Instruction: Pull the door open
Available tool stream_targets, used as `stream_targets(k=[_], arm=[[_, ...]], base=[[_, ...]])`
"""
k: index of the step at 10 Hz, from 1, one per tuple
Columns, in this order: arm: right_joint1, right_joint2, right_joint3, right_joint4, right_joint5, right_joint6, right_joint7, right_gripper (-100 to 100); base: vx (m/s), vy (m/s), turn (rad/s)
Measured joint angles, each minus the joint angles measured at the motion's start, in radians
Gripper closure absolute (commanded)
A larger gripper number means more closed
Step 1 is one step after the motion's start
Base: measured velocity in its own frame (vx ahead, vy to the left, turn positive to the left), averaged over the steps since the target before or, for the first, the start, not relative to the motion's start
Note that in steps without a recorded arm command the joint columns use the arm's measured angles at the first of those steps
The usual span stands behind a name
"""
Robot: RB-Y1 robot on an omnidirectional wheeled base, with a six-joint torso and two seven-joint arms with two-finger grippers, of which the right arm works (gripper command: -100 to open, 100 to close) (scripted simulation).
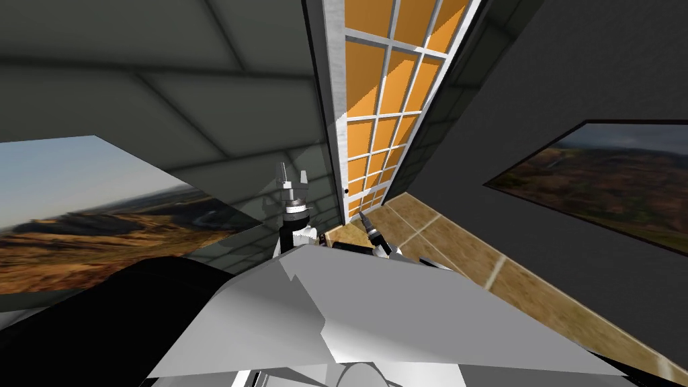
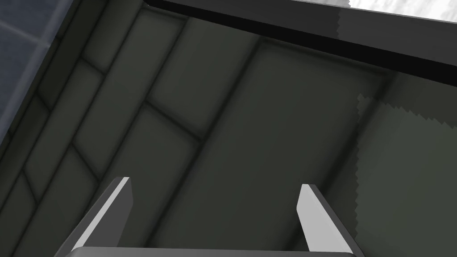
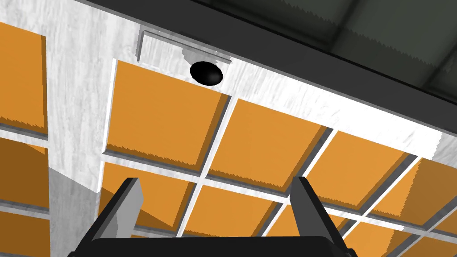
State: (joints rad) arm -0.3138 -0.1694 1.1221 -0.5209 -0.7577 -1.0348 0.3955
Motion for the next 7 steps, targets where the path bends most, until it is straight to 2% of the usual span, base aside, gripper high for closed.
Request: stream_targets(k=[2, 4, 5, 7], arm=[[0.005, 0.002, -0.021, 0.004, 0.004, 0.0, -0.047, -100], [0.012, 0.006, -0.051, 0.006, 0.007, 0.003, -0.102, -100], [0.022, 0.0, -0.067, -0.01, 0.009, 0.009, -0.126, -100], [0.026, 0.004, -0.089, -0.005, 0.012, 0.01, -0.174, -100]], base=[[-0.019, -0.011, 0.187], [-0.017, -0.008, 0.094], [-0.015, -0.008, 0.065], [-0.017, -0.007, 0.168]])
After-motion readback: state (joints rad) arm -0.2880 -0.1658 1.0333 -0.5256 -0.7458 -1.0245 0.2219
